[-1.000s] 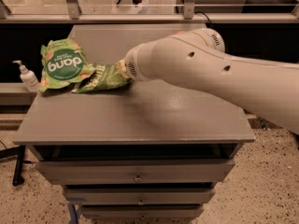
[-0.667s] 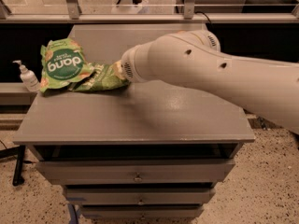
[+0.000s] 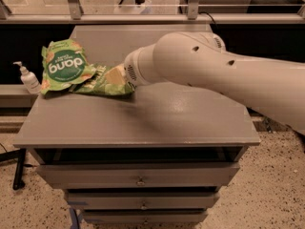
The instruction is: Move green jalapeno chip bag near green rice chip bag
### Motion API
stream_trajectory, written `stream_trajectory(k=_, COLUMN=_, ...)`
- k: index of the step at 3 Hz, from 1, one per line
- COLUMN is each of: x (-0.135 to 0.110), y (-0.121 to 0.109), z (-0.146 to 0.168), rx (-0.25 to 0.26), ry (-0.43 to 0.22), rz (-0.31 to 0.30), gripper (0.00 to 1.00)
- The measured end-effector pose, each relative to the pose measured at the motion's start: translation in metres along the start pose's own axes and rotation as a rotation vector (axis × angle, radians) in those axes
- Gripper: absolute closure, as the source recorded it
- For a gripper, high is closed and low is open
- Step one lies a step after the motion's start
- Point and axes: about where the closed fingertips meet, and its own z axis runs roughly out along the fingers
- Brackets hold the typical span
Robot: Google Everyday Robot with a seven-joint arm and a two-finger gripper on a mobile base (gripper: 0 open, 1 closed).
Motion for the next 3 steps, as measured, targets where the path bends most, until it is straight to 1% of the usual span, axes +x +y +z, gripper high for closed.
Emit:
stream_trajectory(k=1, x=0.003, y=-0.001, z=-0.002, rx=-0.013, ry=0.002, rz=0.008, gripper=0.0)
stream_trajectory(k=2, x=0.008, y=-0.004, z=-0.009, rx=-0.035, ry=-0.009, rz=0.025, gripper=0.0)
stream_trajectory(k=3, x=0.014, y=-0.002, z=-0.019, rx=-0.101, ry=-0.042, rz=0.07, gripper=0.0)
